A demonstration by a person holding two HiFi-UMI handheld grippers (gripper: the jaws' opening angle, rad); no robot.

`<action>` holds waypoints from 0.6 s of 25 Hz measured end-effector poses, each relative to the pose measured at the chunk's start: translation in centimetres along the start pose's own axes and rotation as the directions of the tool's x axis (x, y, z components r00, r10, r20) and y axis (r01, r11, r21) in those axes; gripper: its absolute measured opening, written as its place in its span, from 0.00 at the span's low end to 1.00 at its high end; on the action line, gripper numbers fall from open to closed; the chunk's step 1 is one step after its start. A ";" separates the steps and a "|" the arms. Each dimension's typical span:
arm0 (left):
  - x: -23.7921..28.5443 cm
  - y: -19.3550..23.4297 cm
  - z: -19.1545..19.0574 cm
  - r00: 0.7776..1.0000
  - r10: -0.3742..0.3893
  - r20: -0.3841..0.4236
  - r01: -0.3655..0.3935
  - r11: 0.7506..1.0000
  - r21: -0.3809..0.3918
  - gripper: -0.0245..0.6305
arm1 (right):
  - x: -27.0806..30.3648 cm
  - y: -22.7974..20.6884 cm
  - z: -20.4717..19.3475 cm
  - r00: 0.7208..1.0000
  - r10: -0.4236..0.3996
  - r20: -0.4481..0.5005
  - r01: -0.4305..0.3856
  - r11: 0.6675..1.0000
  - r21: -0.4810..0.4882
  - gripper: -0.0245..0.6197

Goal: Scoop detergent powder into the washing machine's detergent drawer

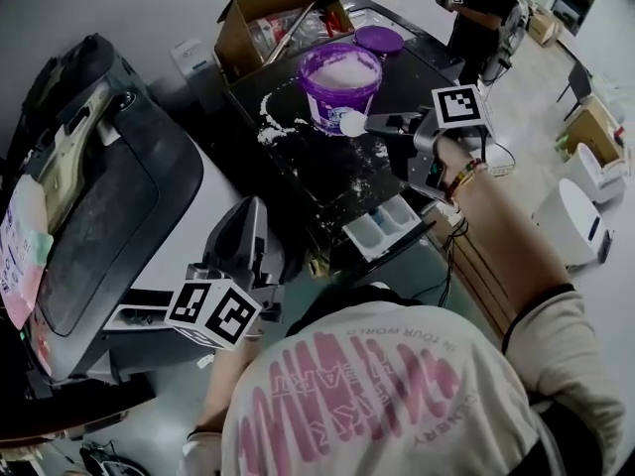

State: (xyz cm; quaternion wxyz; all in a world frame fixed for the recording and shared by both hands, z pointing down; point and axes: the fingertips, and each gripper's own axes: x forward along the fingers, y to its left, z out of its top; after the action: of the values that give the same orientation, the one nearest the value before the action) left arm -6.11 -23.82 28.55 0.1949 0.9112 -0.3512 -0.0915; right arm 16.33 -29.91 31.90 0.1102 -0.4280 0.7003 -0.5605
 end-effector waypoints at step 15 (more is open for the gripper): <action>-2.4 0.0 -2.8 0.989 -0.116 -0.095 0.112 0.992 -0.048 0.04 | -2.5 -3.2 -8.2 0.997 -0.044 0.065 0.035 0.990 0.138 0.05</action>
State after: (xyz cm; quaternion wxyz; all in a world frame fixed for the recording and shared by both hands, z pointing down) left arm -7.04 -21.39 31.21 0.2257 0.9288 -0.2864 -0.0656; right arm 14.16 -22.42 36.77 0.1518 -0.4521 0.6474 -0.5945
